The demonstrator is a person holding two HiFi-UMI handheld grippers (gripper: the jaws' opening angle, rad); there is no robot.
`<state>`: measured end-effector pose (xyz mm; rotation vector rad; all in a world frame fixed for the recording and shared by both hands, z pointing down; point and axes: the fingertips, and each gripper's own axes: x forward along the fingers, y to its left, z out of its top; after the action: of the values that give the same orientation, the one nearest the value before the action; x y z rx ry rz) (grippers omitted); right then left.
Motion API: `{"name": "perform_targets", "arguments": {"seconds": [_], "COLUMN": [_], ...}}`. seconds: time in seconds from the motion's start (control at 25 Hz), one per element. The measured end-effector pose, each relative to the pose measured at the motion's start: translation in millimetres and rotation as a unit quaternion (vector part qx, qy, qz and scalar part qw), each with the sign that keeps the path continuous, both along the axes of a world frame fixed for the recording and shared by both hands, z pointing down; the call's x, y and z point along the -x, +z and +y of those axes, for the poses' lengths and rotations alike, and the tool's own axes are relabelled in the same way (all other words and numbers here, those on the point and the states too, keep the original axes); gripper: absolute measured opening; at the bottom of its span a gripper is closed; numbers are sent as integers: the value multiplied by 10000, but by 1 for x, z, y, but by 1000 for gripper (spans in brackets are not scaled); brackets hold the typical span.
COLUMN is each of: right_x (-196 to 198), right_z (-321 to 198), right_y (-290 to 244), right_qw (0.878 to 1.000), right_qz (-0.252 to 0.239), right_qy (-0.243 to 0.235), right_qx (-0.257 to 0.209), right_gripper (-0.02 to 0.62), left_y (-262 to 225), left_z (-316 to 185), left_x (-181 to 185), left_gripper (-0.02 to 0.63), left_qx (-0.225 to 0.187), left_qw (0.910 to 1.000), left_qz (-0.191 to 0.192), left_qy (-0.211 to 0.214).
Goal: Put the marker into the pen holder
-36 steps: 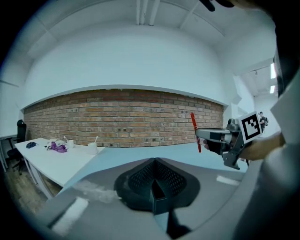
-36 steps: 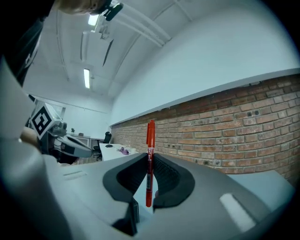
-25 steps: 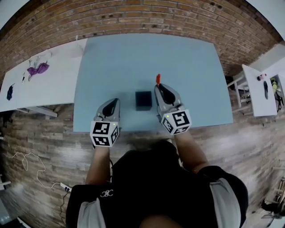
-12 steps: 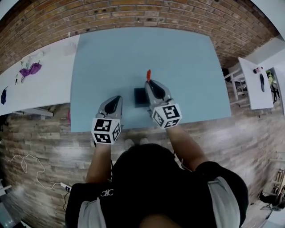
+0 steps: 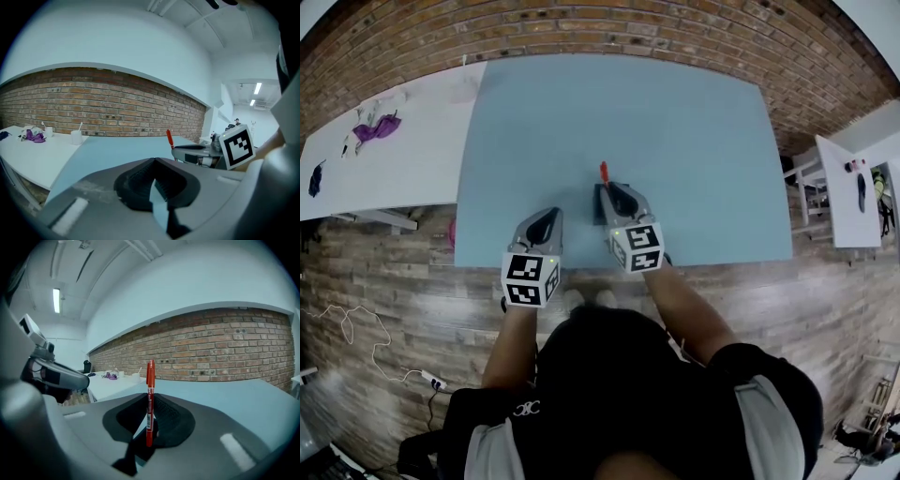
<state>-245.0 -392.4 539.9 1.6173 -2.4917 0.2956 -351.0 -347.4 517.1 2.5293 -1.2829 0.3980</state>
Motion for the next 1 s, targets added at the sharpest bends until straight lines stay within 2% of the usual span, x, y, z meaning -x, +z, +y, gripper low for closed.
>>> {"name": "perform_targets", "arguments": {"seconds": [0.24,0.48,0.76,0.84,1.0], "right_x": [3,-8,-22,-26,-34], "right_z": [5,10,18,21,24], "right_y": [23,17,-23,-39,-63], "right_qw": [9991,9994,9997,9987,9963], "right_qz": [336,226,-82,-139,-76], "right_qy": [-157,-105,78,181,263], "right_qx": [215,245,-232,-464,-821], "right_gripper": [61,80,74,24,9], "left_y": [2,5,-3,-6,-16], "left_z": [2,8,8,7,3], "left_x": [7,1,-4,-5,-12], "left_gripper": [6,6,6,6,6], "left_qx": [-22,26,-72,-115,-226], "left_qw": [10000,10000,9999,9999,9997], "left_qz": [-30,13,51,61,62], "left_qy": [-52,4,61,63,117]}}
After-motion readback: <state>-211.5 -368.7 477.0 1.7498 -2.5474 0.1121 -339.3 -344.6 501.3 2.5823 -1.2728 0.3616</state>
